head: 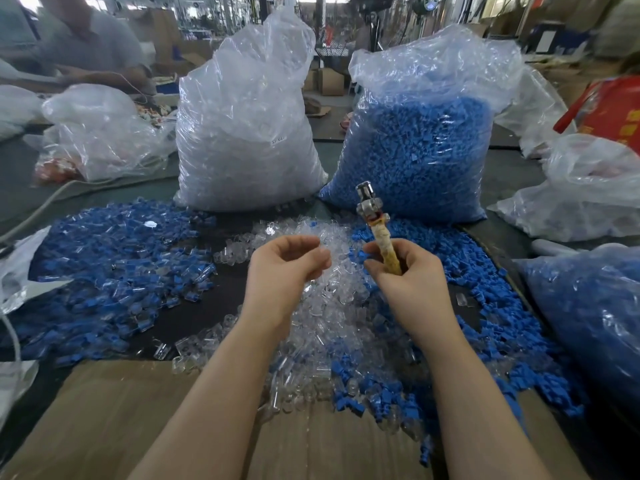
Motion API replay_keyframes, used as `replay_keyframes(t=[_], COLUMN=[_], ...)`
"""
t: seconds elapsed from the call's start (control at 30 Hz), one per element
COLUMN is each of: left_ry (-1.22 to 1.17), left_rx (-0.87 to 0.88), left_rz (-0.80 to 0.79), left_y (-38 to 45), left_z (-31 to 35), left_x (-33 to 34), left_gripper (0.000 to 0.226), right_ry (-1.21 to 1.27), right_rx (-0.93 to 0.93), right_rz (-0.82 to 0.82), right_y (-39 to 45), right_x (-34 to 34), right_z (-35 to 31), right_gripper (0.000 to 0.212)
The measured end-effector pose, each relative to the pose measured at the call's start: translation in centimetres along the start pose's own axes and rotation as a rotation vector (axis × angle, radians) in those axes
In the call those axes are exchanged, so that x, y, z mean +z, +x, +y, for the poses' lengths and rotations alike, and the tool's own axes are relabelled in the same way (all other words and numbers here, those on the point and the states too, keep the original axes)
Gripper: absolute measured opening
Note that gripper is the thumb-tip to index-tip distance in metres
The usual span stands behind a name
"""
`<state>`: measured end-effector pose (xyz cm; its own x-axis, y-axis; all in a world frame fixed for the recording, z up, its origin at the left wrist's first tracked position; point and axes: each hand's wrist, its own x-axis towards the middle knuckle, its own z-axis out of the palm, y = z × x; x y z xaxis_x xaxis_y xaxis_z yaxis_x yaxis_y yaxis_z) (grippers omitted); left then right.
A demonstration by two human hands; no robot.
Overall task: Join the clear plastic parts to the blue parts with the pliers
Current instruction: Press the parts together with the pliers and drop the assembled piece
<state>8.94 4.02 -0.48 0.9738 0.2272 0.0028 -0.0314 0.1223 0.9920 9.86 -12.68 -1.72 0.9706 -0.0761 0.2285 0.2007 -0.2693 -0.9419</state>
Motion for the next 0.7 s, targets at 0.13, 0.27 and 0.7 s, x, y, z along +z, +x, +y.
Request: replay_keyframes(t=[0.13, 0.27, 0.7], left_ry=[-0.005, -0.031, -0.020], left_rx=[-0.003, -0.056, 0.075], left_rz=[0.012, -0.032, -0.057], left_y=[0.0, -0.1, -0.8], left_z=[0.0, -0.2, -0.1], left_x=[0.4, 1.1, 1.3], left_gripper=[0.011, 0.019, 0.010], right_ry=[0.035, 0.038, 0.101], right_rx=[-0.042, -0.096, -0.111], right_rz=[0.033, 0.028, 0.042], right_y=[-0.1, -0.2, -0.3], right_x=[0.2, 0.1, 0.5], right_z=[-0.1, -0.1, -0.3], right_gripper=[0.019, 0.015, 0.015])
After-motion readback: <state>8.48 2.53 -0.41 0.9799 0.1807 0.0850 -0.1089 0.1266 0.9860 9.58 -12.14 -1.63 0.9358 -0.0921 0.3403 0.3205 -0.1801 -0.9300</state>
